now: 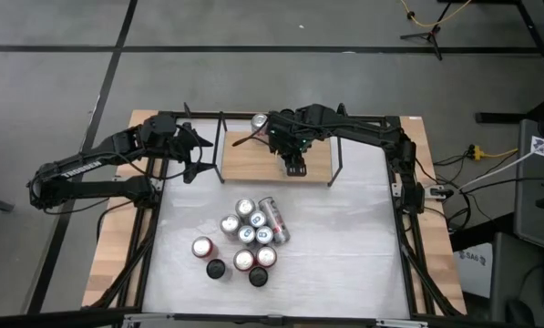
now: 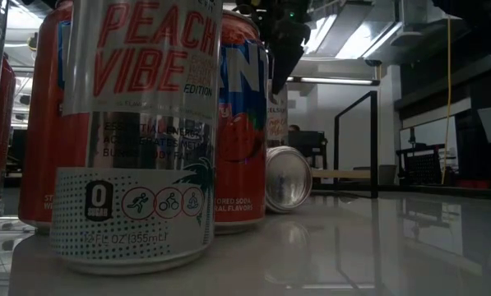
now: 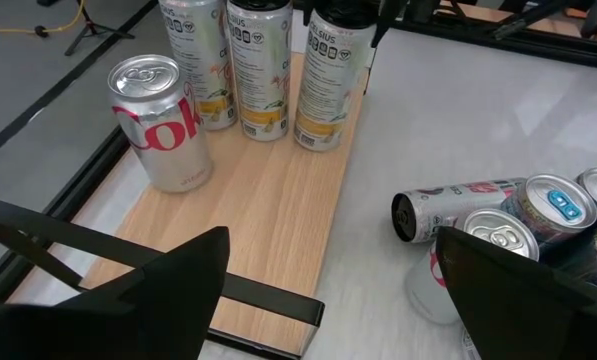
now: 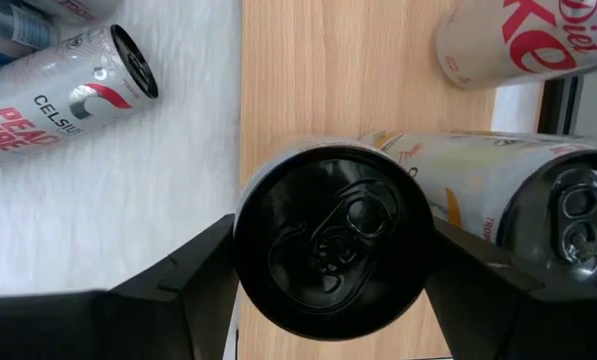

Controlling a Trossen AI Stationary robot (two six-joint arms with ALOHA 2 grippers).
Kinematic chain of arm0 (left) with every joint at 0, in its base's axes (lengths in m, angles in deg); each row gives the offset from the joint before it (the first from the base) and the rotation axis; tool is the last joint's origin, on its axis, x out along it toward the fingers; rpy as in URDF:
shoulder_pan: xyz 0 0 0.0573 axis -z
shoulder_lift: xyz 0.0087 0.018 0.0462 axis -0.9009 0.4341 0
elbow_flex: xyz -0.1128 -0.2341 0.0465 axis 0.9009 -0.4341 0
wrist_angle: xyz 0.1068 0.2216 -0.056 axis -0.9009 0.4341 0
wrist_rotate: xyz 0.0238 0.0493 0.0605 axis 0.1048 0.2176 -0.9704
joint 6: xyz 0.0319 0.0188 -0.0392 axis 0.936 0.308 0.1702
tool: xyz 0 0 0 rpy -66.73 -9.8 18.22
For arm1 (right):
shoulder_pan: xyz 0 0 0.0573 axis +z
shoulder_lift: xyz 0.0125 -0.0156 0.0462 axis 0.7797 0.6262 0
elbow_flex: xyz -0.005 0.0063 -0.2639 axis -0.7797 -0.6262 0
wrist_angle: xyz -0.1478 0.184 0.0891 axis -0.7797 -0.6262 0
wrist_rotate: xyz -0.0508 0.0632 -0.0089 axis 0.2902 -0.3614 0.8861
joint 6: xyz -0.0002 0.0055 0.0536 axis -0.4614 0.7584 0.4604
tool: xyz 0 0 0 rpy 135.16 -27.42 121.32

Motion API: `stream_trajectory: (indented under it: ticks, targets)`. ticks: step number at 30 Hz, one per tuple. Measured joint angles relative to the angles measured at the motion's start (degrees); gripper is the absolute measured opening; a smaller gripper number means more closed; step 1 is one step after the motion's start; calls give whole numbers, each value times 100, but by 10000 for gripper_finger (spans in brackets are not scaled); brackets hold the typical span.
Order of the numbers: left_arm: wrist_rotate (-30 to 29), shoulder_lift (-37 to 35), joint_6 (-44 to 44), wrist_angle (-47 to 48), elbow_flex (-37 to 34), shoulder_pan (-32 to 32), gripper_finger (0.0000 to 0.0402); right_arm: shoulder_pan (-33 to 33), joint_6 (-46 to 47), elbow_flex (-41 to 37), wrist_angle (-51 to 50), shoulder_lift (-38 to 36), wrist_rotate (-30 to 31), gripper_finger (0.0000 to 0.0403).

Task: Place canned beverage on shelf
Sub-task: Put the white yellow soda can onto the shelf aligned with the other white yellow soda cans

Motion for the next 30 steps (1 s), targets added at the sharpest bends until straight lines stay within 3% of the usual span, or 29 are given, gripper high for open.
stream_trajectory:
  ticks: [30]
  targets:
    - [0,2,2,0,0,0,348,0,1,-2,-1,2,-74,262]
